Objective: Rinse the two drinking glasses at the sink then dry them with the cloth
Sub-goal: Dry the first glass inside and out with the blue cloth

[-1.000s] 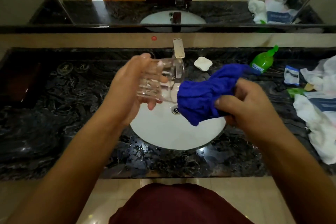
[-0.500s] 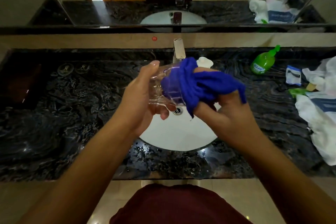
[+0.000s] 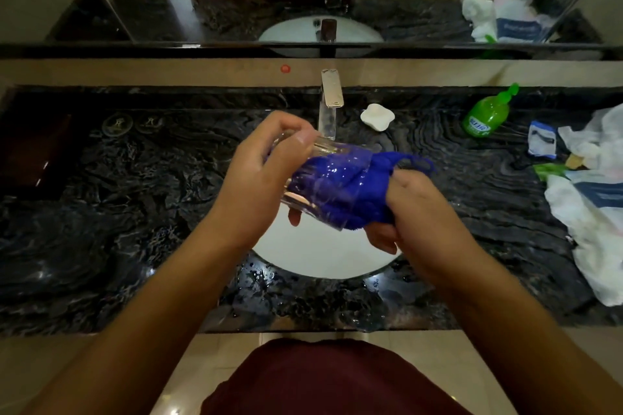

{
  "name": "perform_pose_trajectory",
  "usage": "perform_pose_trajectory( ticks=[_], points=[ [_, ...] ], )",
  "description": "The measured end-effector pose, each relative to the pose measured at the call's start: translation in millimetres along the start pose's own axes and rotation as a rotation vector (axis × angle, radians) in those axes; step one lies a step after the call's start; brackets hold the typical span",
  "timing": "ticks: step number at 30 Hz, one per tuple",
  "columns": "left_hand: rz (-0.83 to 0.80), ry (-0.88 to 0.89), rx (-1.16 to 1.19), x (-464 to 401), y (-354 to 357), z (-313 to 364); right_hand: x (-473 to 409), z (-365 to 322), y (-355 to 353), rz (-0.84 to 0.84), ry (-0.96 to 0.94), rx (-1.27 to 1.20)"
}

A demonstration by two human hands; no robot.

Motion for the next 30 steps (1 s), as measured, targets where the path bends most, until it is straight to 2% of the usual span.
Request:
perform_pose_trajectory(
  ticks=[2,5,8,11,17,22,26,30],
  points=[
    [-0.020,-0.009,0.057,0.7,0.4,1.2,-1.1,3.4,-1.4,-0.038,0.074,-0.113],
    [-0.025,-0.064,0.225,-0.1,-0.6,-1.1,-0.1,3.8,-7.2,-0.003,0.131,-0.317],
    [0.018,-0.148,0.372,1.6,-3.8,-5.9,-2.2,-12.1,-19.8,0.064,0.017,-0.547],
    [0.055,-0.309,0.519,10.2,3.0,-17.9,-5.9,-21.5,-25.9,0.066,-0.040,-0.738],
    [0.046,-0.427,0.566,18.8,19.1,-27.9,-15.5,-20.4,-15.7,0.140,-0.066,-0.752],
    [0.028,-0.424,0.570,19.1,25.5,-37.3,-11.4,-16.7,-7.6,0.247,-0.102,-0.466],
    [0.022,-0.490,0.627,25.4,31.9,-45.6,-17.1,3.8,5.1,0.202,0.067,-0.592],
    [0.044,-0.509,0.566,28.0,31.8,-48.0,-19.4,21.6,2.0,0.210,0.158,-0.524]
  ],
)
Point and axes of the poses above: each hand's wrist, its own x-axis away from the middle knuckle, its own y-axis out of the palm, z = x × y, the point moved 10 cm from there along -x, towards the middle knuckle, and after that the axes turned 8 degrees about z, right-handed, at the moved point
